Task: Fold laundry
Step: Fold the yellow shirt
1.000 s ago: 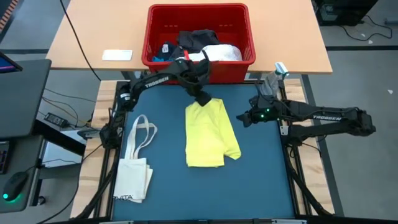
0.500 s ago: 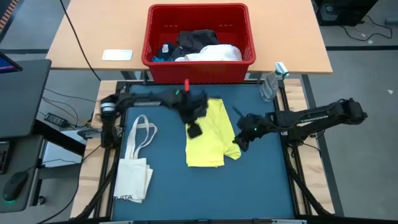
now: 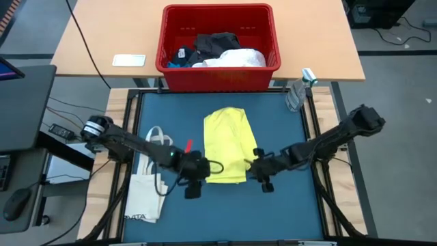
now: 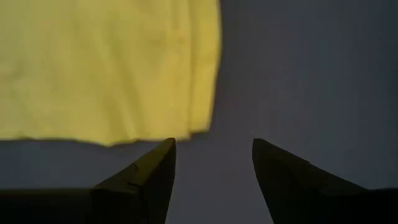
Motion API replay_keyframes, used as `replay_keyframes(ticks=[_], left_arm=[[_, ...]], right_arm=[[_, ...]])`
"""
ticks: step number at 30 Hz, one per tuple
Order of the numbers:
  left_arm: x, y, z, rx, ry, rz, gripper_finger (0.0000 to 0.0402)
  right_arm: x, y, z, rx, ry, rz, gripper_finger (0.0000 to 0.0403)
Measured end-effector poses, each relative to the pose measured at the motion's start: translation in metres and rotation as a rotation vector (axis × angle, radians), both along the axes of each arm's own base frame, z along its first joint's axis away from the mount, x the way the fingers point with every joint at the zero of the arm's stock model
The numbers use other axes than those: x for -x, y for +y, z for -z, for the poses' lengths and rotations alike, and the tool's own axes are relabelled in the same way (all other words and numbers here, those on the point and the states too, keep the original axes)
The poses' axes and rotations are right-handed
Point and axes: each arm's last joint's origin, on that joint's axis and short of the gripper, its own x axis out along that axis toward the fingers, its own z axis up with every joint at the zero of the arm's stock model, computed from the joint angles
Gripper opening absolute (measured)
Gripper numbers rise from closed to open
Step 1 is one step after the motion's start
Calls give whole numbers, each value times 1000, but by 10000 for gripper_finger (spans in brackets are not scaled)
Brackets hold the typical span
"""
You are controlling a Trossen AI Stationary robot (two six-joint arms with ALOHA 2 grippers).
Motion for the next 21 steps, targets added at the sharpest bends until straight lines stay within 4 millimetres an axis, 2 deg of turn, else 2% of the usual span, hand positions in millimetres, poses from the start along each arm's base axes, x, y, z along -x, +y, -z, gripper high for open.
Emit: replay_keyframes(ticks=[2,4,8,12,15,18,21], left_arm=[[0,-8,10,-68,-71,-20,218],[-4,-12,20,-65,-159,-32,225],[-4,-12,46,-90,-152,-38,242],[-7,-12,52,-149,-165,-63,250],[-10,-11,66,-203,-130,-39,249],[-13,-11,81,-213,-99,-36,242],[-15,-13,88,-212,-95,-44,225]], right_arm=[[0,9,6,78,-17,-18,146],[0,17,12,124,-24,-45,149],[-2,32,24,170,-24,-68,157],[-16,46,25,260,-43,-37,170],[-33,54,29,378,-54,-25,180],[-46,55,37,436,17,-3,188],[-53,58,37,433,100,59,190]])
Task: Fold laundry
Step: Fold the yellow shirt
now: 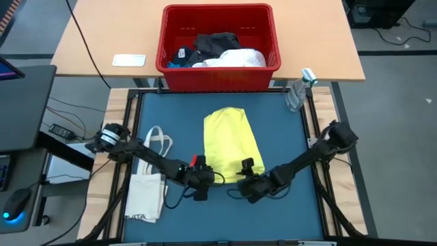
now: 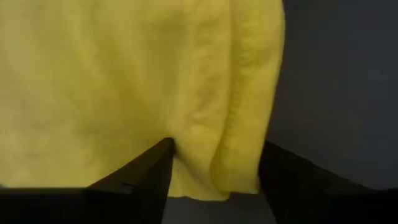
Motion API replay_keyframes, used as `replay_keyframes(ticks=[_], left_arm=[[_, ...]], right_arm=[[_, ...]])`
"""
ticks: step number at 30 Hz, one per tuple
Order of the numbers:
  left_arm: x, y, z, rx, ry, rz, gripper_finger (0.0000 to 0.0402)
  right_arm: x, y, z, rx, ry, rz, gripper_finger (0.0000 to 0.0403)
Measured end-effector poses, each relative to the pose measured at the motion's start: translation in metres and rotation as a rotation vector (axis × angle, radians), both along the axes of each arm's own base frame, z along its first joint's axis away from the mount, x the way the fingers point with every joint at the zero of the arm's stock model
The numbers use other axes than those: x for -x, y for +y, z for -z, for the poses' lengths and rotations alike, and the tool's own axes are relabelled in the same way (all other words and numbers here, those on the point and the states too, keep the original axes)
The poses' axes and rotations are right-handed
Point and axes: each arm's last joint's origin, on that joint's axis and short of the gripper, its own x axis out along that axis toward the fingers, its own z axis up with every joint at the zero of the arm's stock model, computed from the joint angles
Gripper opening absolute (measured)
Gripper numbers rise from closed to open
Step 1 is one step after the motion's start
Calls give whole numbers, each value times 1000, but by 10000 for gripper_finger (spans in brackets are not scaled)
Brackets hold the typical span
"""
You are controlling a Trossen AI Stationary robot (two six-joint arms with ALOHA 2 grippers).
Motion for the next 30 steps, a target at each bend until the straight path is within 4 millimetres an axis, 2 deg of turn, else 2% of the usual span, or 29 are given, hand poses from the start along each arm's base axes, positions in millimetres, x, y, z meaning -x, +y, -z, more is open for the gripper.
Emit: replay_keyframes(ticks=[5,9,12,15,19,22,25,30], left_arm=[[0,0,-3,-16,-22,-27,150],[-1,2,-3,-42,-28,-19,67],[-2,3,-2,-39,-32,-25,16],[-4,4,-3,-23,-52,-27,14],[-6,0,-11,2,-33,-7,17],[-4,-10,-23,28,25,40,9],[-2,-28,-42,71,59,95,6],[-1,-70,-88,180,76,245,4]], right_arm=[[5,2,-5,-46,63,153,187],[10,-4,4,-88,62,234,176],[7,-11,11,-160,17,275,149],[0,-14,11,-240,-15,282,103],[-6,-18,8,-376,4,279,18],[-3,-15,-3,-495,44,323,12],[5,-3,-24,-611,77,313,6],[21,25,-81,-860,53,212,4]])
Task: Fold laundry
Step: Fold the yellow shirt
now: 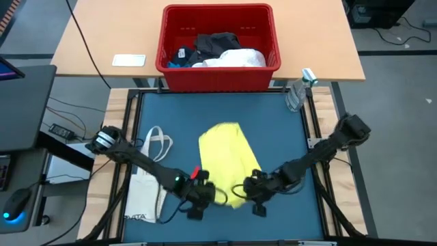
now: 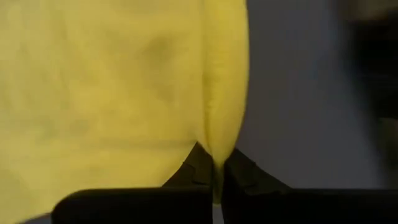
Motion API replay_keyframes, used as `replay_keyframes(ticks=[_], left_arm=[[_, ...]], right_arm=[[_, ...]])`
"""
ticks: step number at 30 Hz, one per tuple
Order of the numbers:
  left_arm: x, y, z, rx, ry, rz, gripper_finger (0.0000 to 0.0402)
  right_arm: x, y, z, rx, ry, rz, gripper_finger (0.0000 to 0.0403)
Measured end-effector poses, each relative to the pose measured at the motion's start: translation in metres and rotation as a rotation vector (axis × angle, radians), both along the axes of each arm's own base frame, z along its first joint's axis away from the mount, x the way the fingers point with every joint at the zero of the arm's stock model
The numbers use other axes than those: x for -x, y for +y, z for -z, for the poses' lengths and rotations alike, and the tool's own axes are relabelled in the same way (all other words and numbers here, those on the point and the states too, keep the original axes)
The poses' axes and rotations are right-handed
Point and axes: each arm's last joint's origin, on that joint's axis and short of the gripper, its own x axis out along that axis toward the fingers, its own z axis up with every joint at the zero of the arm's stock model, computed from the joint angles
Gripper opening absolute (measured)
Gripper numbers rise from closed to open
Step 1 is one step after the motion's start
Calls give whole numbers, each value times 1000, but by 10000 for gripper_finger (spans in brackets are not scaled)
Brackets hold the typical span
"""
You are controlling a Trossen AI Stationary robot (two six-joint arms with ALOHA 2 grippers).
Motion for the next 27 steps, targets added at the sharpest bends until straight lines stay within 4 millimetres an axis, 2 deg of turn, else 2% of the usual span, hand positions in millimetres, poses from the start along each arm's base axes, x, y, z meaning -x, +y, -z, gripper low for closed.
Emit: replay_keyframes(ticks=[4,8,13,15,18,21,24,27], left_arm=[[3,-29,-48,57,-54,48,4],[6,-48,-100,124,-171,23,5],[10,-55,-162,237,-345,-57,5],[11,-52,-180,265,-389,-107,5],[16,-45,-191,236,-391,-191,6],[20,-34,-187,169,-326,-290,6],[24,-20,-176,76,-216,-376,6],[30,1,-167,-79,-117,-482,6]], right_arm=[[17,16,-50,-134,-81,-42,2],[31,23,-95,-175,-146,-95,2],[45,28,-137,-127,-160,-136,1],[50,29,-152,-88,-205,-127,1],[52,29,-166,-17,-281,-108,0],[44,18,-172,70,-346,-42,0],[30,-3,-171,173,-362,110,0],[14,-34,-170,291,-368,256,1]])
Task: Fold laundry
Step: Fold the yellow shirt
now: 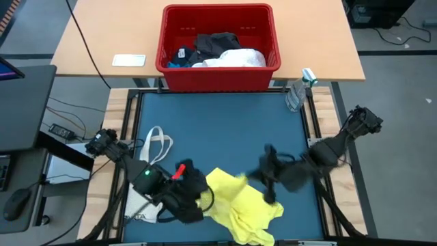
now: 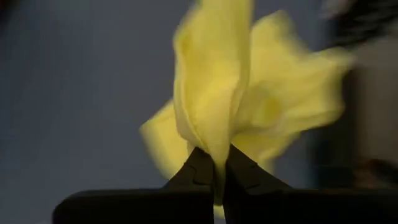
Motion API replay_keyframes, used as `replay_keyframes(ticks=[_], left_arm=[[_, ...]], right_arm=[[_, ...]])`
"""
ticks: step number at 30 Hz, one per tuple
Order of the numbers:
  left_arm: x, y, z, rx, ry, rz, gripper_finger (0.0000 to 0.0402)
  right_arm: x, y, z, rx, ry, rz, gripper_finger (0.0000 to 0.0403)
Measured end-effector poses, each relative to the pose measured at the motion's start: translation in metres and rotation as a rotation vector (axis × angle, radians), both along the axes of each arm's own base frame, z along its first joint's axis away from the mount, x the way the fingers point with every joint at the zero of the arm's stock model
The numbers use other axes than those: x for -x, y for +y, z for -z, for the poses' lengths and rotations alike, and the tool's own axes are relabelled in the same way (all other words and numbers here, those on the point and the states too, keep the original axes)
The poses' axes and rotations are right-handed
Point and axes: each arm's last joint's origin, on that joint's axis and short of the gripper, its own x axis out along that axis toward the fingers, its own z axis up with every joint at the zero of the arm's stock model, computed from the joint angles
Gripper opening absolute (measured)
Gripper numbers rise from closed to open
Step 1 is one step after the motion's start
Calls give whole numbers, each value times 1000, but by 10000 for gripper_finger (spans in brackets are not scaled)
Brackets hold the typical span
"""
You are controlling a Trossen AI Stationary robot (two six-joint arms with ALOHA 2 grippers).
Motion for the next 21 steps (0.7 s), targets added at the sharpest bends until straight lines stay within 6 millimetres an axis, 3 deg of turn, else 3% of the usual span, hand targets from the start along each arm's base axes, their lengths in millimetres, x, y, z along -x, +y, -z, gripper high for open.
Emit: replay_keyframes(ticks=[3,6,10,16,21], left_arm=[[8,31,5,-163,137,-142,6],[6,68,2,-207,108,-234,6],[17,138,6,-238,191,-427,4],[34,236,45,-197,262,-655,6],[44,301,106,-73,274,-757,49]], right_arm=[[-16,-36,0,94,-4,132,16],[-28,-75,-1,139,9,238,52],[-35,-127,3,147,52,366,117],[-33,-196,15,142,84,563,191],[-32,-219,40,16,112,540,195]])
